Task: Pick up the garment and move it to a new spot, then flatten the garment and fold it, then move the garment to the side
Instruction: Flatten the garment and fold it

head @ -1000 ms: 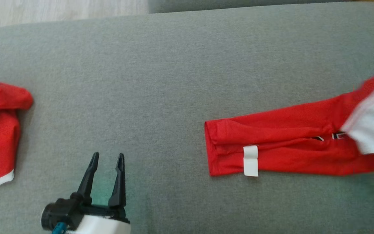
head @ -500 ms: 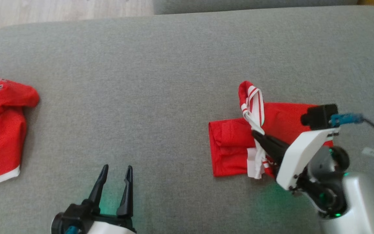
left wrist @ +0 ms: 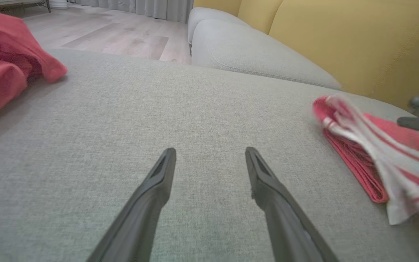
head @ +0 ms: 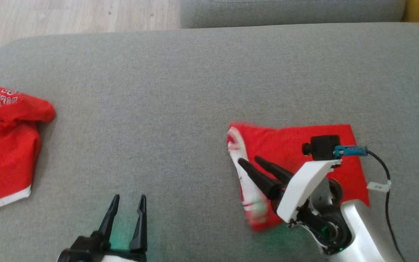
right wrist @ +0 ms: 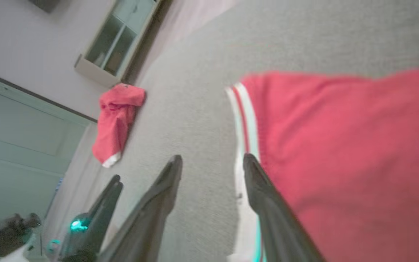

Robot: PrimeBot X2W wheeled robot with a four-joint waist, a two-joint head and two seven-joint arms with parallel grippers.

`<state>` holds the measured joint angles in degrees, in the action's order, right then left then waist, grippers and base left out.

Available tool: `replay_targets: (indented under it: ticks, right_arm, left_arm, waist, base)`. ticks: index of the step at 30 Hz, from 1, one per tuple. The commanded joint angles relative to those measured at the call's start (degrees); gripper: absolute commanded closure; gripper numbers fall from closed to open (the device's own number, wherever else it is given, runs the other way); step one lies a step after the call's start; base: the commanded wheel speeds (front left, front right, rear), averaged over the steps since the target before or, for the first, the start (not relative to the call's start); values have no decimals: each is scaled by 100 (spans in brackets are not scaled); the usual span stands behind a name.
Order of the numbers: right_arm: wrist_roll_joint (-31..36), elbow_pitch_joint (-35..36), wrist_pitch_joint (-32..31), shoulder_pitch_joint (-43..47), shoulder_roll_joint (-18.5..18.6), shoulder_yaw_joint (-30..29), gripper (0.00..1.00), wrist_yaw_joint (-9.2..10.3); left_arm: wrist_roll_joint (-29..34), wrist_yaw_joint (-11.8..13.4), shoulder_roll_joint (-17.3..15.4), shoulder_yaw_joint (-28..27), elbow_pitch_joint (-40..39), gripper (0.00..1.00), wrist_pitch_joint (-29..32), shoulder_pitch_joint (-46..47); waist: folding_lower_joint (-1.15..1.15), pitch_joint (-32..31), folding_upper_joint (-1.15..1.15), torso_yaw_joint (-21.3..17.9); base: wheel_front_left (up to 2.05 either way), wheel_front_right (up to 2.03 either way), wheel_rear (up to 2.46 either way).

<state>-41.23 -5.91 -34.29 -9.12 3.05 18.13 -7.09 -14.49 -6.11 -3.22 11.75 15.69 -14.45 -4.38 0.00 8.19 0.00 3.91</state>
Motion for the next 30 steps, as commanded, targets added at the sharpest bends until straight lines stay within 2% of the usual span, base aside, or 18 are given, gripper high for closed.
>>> replay_targets:
  ticks: [1,4,6,12,16,18,24,30]
  right_arm:
    - [-181,291,258,-225,-16,190,0,-40]
    - [-199,480,674,-171,-17,208,0,-40]
    - [67,671,963,-111,-17,119,0,-40]
    - [2122,1167,2153,276,245,-617,0,-40]
    - [3325,1071,3046,653,593,-1158,0,-40]
    - [3730,900,3489,865,615,-1397,0,-40]
    - [4246,64,4563,1375,375,-1968,0,-40]
    - [4251,-457,4904,1615,77,-2281,0,-40]
  left_arm:
    - [10,4,25,-220,-123,0,-54,-11]
    - [54,12,27,-261,-131,0,-54,-34]
    - [84,24,28,-338,-207,0,-54,-30]
    - [233,17,29,-647,-545,0,-55,-41]
    - [352,-5,30,-809,-763,0,-55,-26]
    - [378,-8,31,-881,-808,0,-55,-51]
    - [436,-27,33,-889,-720,0,-55,-200]
    - [476,-63,34,-854,-543,0,-55,-295]
  waist:
    - [0,-43,0,-47]
    - [0,-104,0,-111]
    - [0,-138,0,-142]
    - [0,-267,0,-226]
    - [0,-364,0,-225]
    - [0,-434,0,-208]
    - [0,-719,0,-114]
    - [0,-893,0,-76]
  base:
    - [0,0,0]
    - [0,0,0]
    - [0,0,0]
    - [0,0,0]
    - [0,0,0]
    - [0,0,0]
    - [0,0,0]
    - [0,0,0]
